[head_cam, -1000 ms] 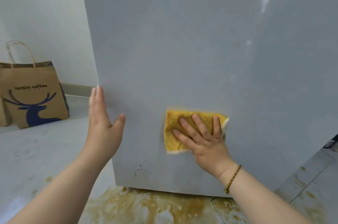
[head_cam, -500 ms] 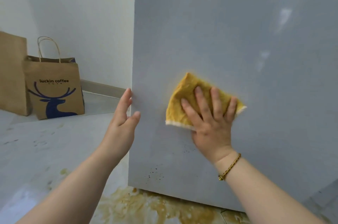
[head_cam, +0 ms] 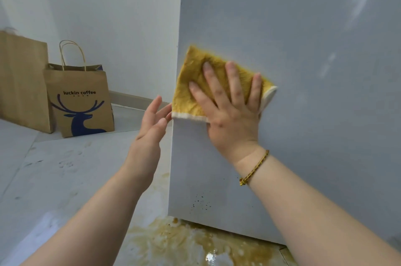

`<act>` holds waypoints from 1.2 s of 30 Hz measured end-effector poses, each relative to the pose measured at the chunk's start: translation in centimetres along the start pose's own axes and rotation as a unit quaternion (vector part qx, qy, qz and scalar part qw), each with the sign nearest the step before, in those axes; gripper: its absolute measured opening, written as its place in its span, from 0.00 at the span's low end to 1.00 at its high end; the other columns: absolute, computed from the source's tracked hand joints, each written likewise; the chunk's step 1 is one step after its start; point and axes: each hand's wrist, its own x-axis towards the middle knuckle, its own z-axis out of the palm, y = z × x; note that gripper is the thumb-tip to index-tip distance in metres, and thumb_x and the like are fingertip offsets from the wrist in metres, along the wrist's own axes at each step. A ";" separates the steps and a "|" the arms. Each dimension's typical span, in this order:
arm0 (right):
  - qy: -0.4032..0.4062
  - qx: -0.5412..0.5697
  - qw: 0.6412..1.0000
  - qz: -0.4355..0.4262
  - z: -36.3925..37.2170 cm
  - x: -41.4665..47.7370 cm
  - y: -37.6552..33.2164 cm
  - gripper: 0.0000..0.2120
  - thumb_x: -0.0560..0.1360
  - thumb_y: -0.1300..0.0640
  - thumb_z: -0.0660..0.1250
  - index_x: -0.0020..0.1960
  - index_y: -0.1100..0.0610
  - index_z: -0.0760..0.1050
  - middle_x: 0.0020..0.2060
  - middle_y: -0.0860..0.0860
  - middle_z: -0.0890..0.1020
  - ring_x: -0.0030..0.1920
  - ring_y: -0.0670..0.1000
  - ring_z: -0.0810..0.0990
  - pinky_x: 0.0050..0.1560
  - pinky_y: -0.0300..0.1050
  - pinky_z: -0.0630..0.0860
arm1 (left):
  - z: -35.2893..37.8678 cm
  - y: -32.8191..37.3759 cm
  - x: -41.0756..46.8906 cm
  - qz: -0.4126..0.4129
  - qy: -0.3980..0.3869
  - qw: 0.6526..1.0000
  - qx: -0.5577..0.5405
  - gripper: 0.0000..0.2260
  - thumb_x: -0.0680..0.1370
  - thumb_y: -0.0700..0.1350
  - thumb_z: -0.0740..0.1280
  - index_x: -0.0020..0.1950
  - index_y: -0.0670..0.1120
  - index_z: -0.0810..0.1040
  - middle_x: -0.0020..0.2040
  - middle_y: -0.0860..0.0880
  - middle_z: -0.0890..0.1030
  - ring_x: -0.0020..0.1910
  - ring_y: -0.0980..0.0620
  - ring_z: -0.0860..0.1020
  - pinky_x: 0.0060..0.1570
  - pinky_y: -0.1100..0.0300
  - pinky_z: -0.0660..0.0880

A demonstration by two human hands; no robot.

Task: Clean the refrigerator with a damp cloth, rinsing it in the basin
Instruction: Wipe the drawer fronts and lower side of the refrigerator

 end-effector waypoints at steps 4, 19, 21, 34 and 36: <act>-0.107 0.014 0.988 -0.107 0.4 -6.7 -1.2 0.23 0.72 0.61 0.58 0.66 0.51 0.68 0.67 0.50 0.70 0.75 0.57 0.46 0.71 0.58 0.38 | 0.2 -0.7 0.1 0.010 -0.018 1.000 0.017 0.16 0.78 0.42 0.56 0.59 0.61 0.59 0.58 0.64 0.68 0.60 0.68 0.67 0.52 0.80 0.65; -0.094 -0.014 0.995 0.042 1.3 -12.5 -4.2 0.25 0.72 0.58 0.57 0.68 0.48 0.62 0.76 0.49 0.44 0.75 0.54 0.40 0.72 0.59 0.37 | -0.4 -5.3 -3.2 -0.054 -0.037 0.991 0.120 0.24 0.68 0.47 0.55 0.58 0.70 0.57 0.62 0.69 0.63 0.63 0.71 0.62 0.58 0.69 0.61; -0.156 -0.014 0.987 -0.040 1.7 -15.8 -5.5 0.26 0.70 0.58 0.56 0.68 0.49 0.61 0.76 0.51 0.43 0.74 0.56 0.38 0.72 0.58 0.36 | -0.3 -5.4 -2.9 -0.048 -0.038 0.988 0.141 0.23 0.73 0.43 0.57 0.59 0.69 0.57 0.62 0.70 0.62 0.64 0.70 0.61 0.61 0.70 0.60; -0.079 -0.002 0.997 0.005 -1.4 -16.5 2.8 0.21 0.75 0.59 0.57 0.66 0.46 0.66 0.75 0.45 0.47 0.75 0.53 0.44 0.73 0.56 0.38 | 3.5 -8.9 -4.2 0.014 -0.063 0.938 0.340 0.29 0.68 0.44 0.50 0.59 0.73 0.45 0.61 0.77 0.36 0.59 0.83 0.36 0.57 0.84 0.40; -0.091 -0.017 0.995 -0.025 -1.3 -17.9 3.1 0.21 0.76 0.60 0.55 0.67 0.46 0.64 0.76 0.47 0.45 0.75 0.54 0.44 0.73 0.56 0.38 | 4.3 -9.4 -4.5 0.018 -0.071 0.926 0.370 0.29 0.68 0.44 0.50 0.60 0.72 0.45 0.61 0.76 0.34 0.59 0.82 0.33 0.55 0.86 0.37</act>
